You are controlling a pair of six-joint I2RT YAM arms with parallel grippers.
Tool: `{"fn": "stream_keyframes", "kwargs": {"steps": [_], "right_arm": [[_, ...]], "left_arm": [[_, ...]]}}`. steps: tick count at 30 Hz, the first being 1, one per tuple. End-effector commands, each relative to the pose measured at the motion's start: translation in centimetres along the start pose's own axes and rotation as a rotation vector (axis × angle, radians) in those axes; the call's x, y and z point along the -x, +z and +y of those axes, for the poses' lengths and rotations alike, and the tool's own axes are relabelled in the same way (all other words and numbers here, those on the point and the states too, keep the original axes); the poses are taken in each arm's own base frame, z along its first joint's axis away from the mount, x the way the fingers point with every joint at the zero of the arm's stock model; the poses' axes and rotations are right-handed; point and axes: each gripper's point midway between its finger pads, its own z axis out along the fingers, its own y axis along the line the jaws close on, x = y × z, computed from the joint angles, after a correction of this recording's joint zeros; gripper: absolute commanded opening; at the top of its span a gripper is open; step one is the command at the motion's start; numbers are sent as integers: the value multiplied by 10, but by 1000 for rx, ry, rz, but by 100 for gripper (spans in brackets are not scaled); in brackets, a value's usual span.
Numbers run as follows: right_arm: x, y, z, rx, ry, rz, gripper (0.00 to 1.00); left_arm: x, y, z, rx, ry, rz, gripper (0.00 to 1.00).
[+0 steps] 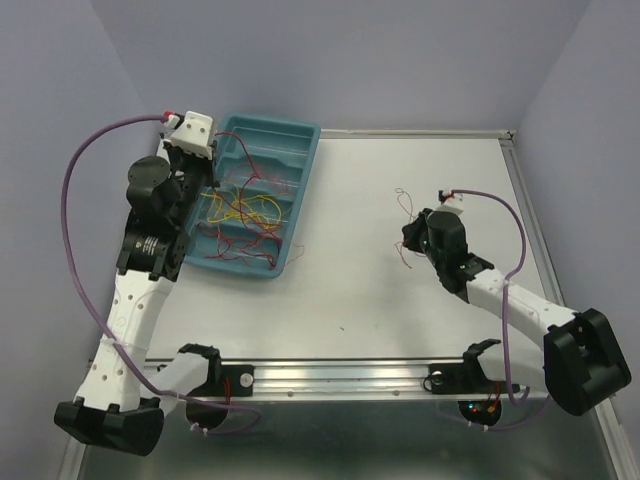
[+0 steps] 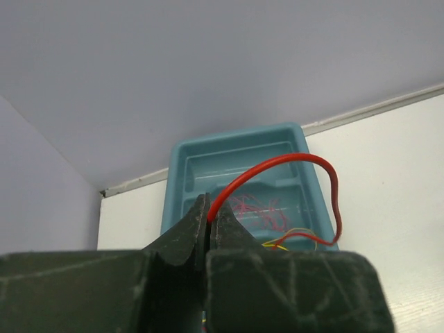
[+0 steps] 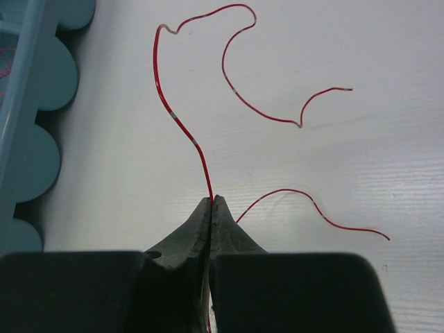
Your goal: Untangle the cables
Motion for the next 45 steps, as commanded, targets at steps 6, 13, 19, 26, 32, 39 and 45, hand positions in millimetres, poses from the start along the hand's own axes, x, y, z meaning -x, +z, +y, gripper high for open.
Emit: {"fn": "stream_keyframes", "kwargs": {"steps": [6,13,19,26,32,39,45], "right_arm": [[7,-3,5,29,17,-33,1],[7,-3,5,33,16,-31,1],[6,-3,7,41,16,-29,1],[7,-4,7,45,17,-29,0],[5,-2,7,43,15,-24,1],[7,-3,8,50,17,-28,1],[7,-5,10,62,20,-29,1]], "left_arm": [[87,-31,39,167,69,-246,0],[147,-36,56,224,59,-336,0],[164,-45,60,238,53,-363,0],[144,-61,62,261,90,-332,0],[116,-72,55,248,112,-307,0],[61,-56,45,219,124,-198,0],[-23,-34,36,220,156,-70,0]]}}
